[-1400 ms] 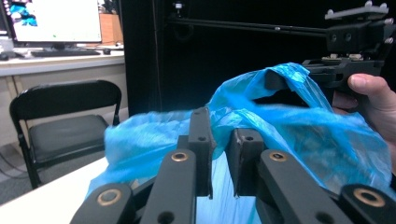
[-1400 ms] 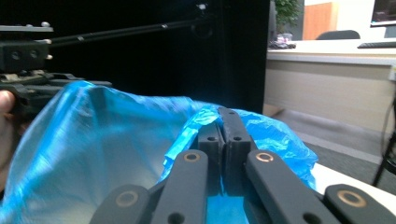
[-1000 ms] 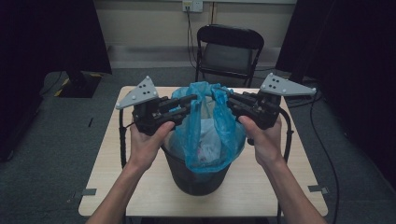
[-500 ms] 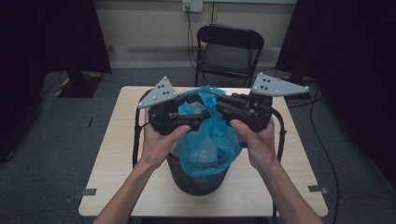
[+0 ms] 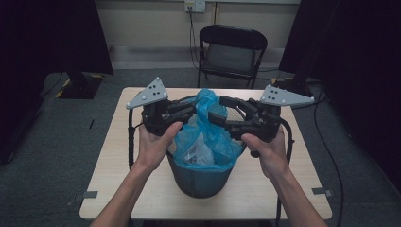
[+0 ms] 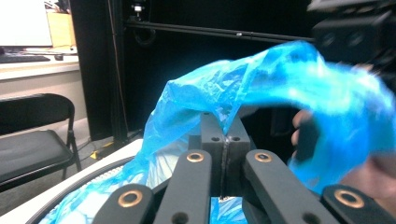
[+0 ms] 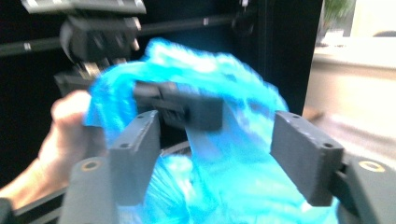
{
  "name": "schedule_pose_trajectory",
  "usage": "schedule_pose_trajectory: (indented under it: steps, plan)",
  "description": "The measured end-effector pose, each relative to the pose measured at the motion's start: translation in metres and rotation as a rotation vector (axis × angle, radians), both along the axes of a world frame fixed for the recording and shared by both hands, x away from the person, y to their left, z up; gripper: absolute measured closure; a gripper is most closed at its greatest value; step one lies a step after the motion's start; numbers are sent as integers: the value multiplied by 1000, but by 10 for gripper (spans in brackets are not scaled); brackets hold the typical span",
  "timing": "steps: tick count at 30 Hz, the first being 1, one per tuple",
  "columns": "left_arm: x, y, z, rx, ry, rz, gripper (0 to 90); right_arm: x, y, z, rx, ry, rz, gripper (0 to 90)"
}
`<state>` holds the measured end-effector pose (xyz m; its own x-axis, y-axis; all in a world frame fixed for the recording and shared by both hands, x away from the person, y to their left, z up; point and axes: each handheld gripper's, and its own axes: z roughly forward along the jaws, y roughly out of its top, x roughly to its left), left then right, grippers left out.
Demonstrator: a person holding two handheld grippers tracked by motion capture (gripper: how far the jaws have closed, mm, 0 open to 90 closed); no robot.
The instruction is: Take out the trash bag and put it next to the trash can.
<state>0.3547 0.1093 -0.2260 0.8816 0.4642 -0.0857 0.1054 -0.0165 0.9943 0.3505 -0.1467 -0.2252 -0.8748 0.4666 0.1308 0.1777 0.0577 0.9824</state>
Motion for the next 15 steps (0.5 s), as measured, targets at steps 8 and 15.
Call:
schedule_pose_trajectory:
  steps: [8,15]
  plan:
    - [-9,0,17,-42,-39,-20,900,14,18,1,-84,21,-7,279]
    - [-14,9,18,-3,-47,0,739,15,23,1,-72,18,95,894]
